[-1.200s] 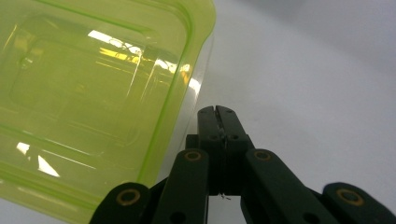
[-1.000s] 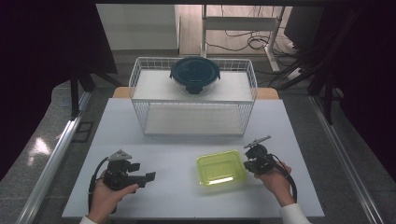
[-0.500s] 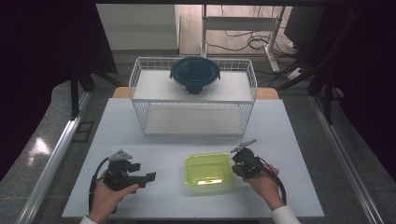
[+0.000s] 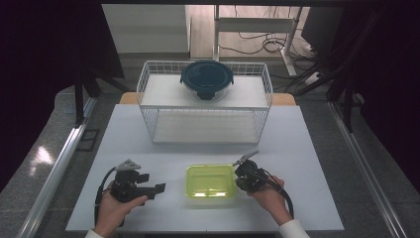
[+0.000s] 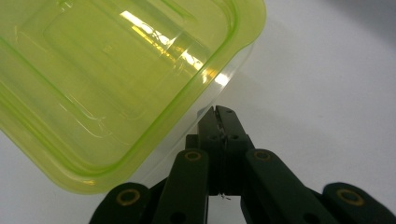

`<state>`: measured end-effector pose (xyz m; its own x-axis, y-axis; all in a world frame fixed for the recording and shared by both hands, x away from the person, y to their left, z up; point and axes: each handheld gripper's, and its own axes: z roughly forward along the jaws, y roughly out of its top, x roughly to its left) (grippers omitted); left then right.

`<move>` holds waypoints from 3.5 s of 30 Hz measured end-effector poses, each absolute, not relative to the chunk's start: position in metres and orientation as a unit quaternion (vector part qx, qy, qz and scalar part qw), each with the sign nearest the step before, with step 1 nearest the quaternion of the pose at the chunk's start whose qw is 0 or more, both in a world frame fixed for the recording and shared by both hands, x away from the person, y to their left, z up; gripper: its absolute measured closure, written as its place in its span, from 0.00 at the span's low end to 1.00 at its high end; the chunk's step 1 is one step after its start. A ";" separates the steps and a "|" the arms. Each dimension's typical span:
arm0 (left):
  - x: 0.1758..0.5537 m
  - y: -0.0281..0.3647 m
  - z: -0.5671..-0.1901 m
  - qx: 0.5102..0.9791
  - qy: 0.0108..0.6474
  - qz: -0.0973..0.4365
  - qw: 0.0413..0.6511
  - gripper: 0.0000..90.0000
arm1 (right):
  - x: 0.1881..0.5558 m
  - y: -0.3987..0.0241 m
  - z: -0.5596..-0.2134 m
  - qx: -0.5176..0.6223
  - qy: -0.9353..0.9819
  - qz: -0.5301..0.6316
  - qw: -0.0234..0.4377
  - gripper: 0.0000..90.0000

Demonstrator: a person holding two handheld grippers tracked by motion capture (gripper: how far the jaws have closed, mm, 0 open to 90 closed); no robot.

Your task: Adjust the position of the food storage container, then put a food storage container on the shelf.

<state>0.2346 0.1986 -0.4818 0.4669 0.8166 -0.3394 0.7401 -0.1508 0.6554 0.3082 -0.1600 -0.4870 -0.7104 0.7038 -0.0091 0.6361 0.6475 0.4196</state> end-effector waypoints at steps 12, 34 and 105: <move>0.235 0.203 -0.481 0.753 0.518 0.049 0.403 0.24 | 0.305 -0.187 -0.475 0.399 0.883 0.225 0.099 0.99; 0.235 0.202 -0.480 0.752 0.517 0.047 0.407 0.24 | 0.281 -0.220 -0.462 0.468 0.809 0.352 0.057 0.38; 0.291 0.145 -0.509 0.702 0.552 -0.126 0.433 0.40 | 0.308 -0.191 -0.488 0.495 0.776 0.388 -0.048 0.45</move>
